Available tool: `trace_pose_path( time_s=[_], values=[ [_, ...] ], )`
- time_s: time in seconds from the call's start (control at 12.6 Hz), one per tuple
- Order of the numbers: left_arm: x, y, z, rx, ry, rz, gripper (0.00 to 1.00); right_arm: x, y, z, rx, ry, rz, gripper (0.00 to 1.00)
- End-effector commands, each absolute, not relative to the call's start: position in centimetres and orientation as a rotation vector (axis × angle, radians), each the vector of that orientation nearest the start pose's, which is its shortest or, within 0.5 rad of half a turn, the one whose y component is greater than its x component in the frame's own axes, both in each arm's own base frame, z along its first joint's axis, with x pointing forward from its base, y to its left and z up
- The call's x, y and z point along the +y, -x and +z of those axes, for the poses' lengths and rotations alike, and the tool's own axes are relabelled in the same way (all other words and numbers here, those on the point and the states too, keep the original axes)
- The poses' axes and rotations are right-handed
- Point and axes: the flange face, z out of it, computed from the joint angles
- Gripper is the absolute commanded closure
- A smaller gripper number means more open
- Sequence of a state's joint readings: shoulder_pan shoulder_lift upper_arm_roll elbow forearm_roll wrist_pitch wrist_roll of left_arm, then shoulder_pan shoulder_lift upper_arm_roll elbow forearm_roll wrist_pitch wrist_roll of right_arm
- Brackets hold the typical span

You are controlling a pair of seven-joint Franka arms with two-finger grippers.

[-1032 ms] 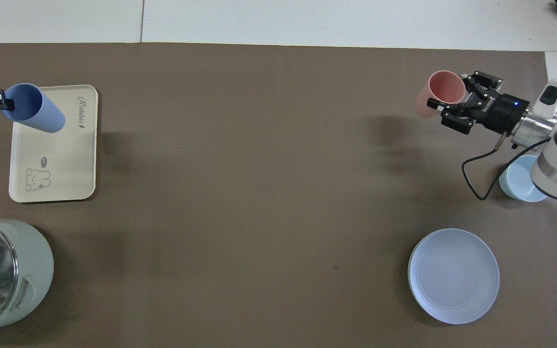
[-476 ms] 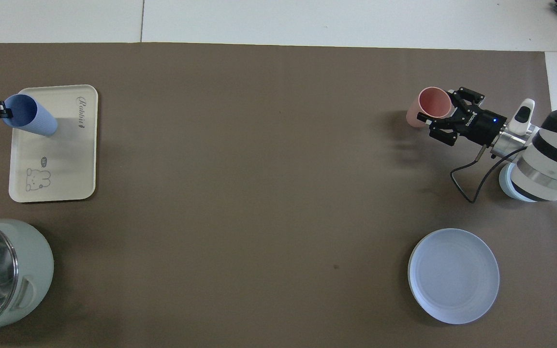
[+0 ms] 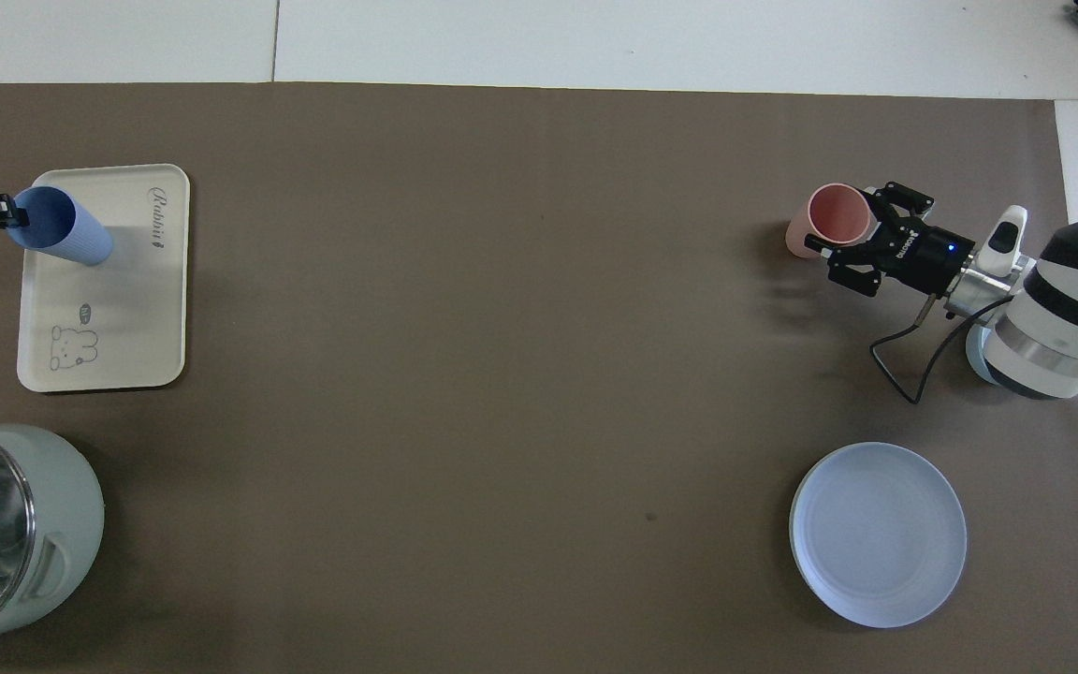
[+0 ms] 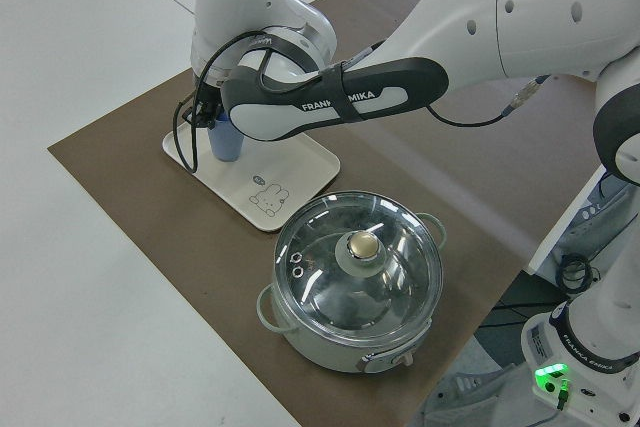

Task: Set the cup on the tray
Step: 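Lower the blue cup onto the white tray and open the left gripper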

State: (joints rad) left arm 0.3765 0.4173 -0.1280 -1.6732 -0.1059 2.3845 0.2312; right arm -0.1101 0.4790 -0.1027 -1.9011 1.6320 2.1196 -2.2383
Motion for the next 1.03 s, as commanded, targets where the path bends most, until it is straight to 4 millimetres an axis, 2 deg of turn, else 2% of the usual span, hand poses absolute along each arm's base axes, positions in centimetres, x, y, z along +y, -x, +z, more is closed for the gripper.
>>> trace_pose_path(
  time_s=[0.0, 0.08, 0.24, 0.4, 0.56, 0.63, 0.71, 0.79, 0.95],
  values=[
    [18.3, -67.5, 41.0, -0.151, 3.145, -0.519, 0.13, -8.4, -62.5, 27.1, -0.938, 1.978, -1.375, 0.00],
    [18.0, -67.4, 41.1, -0.141, 3.161, -0.461, 0.04, -8.5, -62.5, 27.4, -0.938, 1.958, -1.381, 0.00],
    [16.5, -68.0, 43.7, -0.120, 3.199, -0.372, 0.03, -8.7, -62.6, 29.3, -0.943, 1.923, -1.413, 0.00],
    [13.0, -68.7, 47.3, -0.130, 3.237, -0.265, 0.02, -9.0, -62.6, 31.8, -0.938, 1.908, -1.440, 0.00],
    [8.0, -68.9, 49.9, -0.050, 3.183, -0.174, 0.00, -8.9, -62.5, 36.9, -0.880, 1.937, -1.417, 0.00],
    [4.7, -68.9, 51.0, 0.005, 3.125, -0.139, 0.00, -8.9, -62.3, 39.1, -0.845, 1.997, -1.362, 0.00],
    [1.1, -68.6, 51.5, 0.040, 3.103, -0.106, 0.00, -8.6, -62.1, 41.7, -0.822, 2.068, -1.300, 0.00],
    [-1.7, -68.1, 51.9, 0.072, 3.100, -0.072, 0.00, -7.6, -61.9, 43.7, -0.814, 2.132, -1.228, 0.00],
    [-6.1, -66.1, 54.7, 0.160, 3.095, -0.051, 0.00, -7.2, -61.6, 45.1, -0.794, 2.286, -1.099, 0.00]
  ],
)
